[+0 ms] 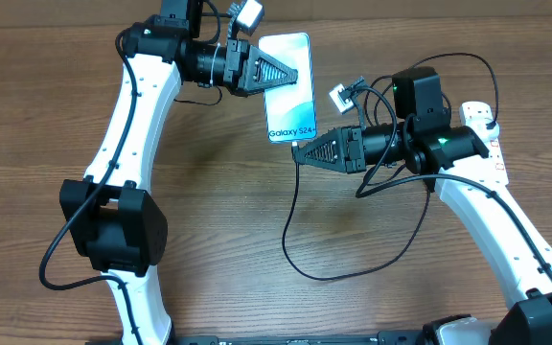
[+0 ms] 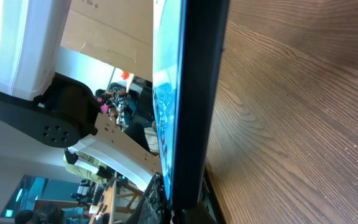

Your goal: Plug charger to phone and switch on socket

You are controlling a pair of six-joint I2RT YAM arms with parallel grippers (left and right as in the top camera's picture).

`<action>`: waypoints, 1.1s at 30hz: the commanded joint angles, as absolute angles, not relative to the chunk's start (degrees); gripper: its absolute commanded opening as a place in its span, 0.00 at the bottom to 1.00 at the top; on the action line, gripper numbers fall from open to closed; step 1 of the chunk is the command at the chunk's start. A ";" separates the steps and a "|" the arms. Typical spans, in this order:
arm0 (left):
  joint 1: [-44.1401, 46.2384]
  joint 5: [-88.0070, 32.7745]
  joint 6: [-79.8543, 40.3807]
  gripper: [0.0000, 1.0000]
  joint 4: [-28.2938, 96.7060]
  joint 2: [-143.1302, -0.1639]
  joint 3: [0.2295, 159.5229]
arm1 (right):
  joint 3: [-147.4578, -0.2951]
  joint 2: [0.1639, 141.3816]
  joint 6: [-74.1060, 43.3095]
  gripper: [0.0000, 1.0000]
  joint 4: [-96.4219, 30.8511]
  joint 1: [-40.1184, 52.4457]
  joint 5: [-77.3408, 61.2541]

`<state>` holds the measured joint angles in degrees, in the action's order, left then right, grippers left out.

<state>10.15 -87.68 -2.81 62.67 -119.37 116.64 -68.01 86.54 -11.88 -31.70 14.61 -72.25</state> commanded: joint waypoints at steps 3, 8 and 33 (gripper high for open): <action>11.07 -89.36 -1.65 0.04 63.16 -117.62 117.84 | -68.49 86.32 -11.97 0.04 -30.44 12.88 -72.16; 11.33 -89.36 -1.65 0.04 63.16 -117.62 117.84 | -68.49 86.32 -11.97 0.04 -30.46 12.91 -72.16; 11.70 -89.43 -2.37 0.04 63.20 -117.62 117.84 | -68.49 86.32 -11.99 0.04 -30.46 13.17 -72.16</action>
